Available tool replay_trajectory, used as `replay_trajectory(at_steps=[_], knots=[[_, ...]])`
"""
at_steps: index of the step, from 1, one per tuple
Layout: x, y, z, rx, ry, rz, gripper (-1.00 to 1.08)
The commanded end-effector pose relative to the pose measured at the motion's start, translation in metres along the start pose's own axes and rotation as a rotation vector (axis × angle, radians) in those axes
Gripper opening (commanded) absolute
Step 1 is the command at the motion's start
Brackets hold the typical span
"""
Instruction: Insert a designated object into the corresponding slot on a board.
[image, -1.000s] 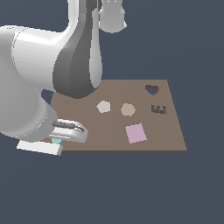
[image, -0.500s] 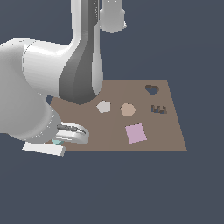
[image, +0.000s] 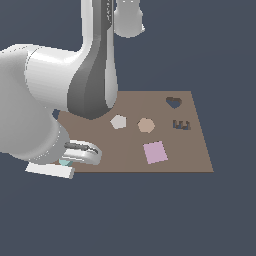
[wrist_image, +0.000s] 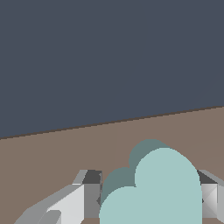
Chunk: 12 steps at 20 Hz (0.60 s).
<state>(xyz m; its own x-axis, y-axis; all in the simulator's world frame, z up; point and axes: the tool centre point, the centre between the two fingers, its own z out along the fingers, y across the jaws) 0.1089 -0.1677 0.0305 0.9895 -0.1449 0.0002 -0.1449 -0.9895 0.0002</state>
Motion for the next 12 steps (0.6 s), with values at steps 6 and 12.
replay_trajectory(at_steps=[6,12], knots=[[0.003,-0.005,0.000,0.000,0.000,-0.026,-1.00],[0.011,-0.025,-0.001,0.000,0.000,-0.127,-1.00]])
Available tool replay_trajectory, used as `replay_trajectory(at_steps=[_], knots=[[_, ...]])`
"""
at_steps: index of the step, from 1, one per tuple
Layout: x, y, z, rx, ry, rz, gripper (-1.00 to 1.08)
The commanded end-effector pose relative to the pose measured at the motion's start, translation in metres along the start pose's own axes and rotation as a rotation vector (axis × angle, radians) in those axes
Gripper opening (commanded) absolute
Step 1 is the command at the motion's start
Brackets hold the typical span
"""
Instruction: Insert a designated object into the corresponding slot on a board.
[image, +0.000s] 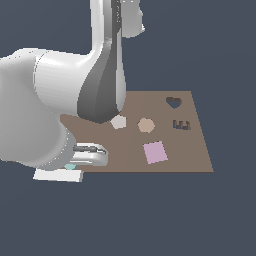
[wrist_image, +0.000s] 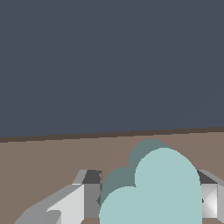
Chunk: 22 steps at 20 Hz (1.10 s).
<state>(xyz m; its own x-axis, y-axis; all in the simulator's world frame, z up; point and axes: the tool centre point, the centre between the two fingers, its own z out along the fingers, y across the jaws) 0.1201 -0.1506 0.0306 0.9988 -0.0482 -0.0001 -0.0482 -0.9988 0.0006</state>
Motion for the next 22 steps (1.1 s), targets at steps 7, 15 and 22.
replay_trajectory(at_steps=[7,15,22], knots=[[0.018,-0.048,-0.002,0.000,0.001,-0.235,-1.00],[0.025,-0.101,-0.003,0.000,0.001,-0.481,-1.00],[0.020,-0.148,-0.004,-0.001,0.002,-0.694,-1.00]])
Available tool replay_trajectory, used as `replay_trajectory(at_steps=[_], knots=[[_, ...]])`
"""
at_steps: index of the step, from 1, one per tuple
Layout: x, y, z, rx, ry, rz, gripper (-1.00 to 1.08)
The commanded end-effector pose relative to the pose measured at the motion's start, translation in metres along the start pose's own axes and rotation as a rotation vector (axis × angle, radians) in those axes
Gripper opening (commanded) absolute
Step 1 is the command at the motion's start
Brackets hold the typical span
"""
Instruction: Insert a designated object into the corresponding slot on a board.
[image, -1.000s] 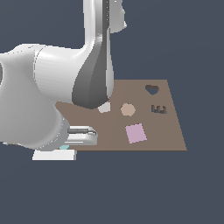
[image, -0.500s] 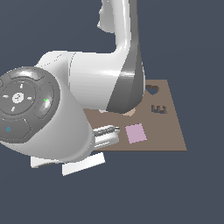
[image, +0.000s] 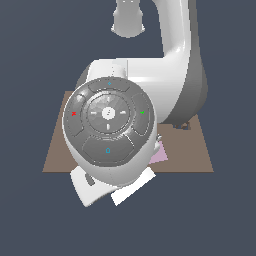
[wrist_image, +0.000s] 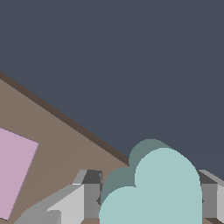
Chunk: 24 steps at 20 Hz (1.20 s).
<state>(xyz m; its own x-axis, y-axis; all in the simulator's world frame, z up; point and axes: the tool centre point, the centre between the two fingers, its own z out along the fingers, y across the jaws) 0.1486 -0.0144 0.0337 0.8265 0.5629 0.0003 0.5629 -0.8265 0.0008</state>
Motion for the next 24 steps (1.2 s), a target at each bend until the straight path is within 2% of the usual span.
replay_trajectory(at_steps=[1,14,19,24], knots=[[0.008,-0.015,-0.001,-0.001,0.001,-0.079,-1.00],[0.024,-0.115,-0.003,-0.001,0.001,-0.537,-1.00],[0.015,-0.162,-0.004,-0.001,0.001,-0.750,-1.00],[-0.005,-0.208,-0.005,-0.001,0.001,-0.977,-1.00]])
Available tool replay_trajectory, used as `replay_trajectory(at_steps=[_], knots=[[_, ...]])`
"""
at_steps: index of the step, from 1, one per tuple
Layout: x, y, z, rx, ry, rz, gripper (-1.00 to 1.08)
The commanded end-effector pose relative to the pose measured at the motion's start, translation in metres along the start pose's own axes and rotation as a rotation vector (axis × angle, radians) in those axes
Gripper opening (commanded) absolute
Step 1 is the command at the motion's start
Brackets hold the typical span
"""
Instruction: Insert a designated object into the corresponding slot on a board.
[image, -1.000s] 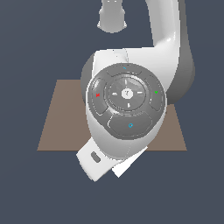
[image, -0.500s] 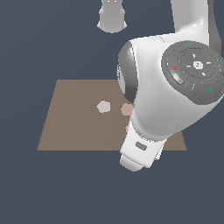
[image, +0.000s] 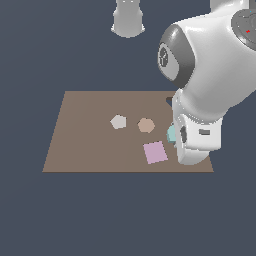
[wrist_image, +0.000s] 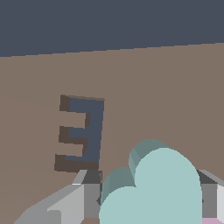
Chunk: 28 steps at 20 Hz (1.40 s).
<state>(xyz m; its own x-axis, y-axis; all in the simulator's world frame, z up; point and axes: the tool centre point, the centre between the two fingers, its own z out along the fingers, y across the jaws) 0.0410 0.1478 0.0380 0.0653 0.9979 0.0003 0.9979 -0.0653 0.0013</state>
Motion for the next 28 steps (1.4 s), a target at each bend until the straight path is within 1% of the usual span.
replay_trajectory(at_steps=[1,8,15,21,28], knots=[[0.010,-0.023,-0.001,-0.001,0.000,-0.112,-1.00],[0.021,-0.078,-0.002,0.000,0.000,-0.363,-1.00],[0.020,-0.117,-0.002,0.001,0.000,-0.538,-1.00],[0.016,-0.137,-0.002,0.001,0.000,-0.629,-1.00],[0.013,-0.144,-0.003,0.001,-0.001,-0.664,-1.00]])
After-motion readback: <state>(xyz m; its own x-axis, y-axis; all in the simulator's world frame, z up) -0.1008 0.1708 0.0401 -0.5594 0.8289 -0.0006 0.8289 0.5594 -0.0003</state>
